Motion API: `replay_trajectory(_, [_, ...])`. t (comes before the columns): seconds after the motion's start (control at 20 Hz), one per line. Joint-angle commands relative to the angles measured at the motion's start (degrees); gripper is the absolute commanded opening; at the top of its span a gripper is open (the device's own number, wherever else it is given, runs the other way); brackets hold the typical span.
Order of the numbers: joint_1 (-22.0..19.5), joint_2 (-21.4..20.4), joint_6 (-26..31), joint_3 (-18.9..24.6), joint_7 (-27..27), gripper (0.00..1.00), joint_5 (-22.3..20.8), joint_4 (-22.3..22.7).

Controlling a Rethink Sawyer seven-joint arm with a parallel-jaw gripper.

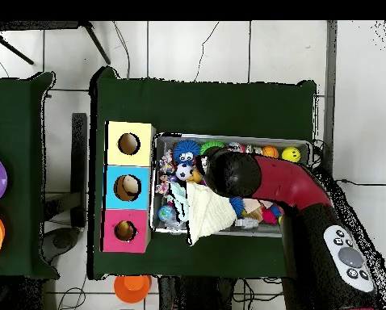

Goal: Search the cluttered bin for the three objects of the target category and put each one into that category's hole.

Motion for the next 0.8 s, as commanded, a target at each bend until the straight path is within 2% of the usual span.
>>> replay_trajectory(0.05, [-0.3, 2.2, 2.3, 1.4, 5.1, 1.00, 0.2, 0.3])
replay_trajectory(0.4, [-0.8, 2.4, 0.2, 2.1, 5.6, 1.00, 0.6, 0.8])
replay_trajectory(0.8, [-1.6, 3.7, -6.7, 2.8, 7.6, 1.00, 0.3, 3.6])
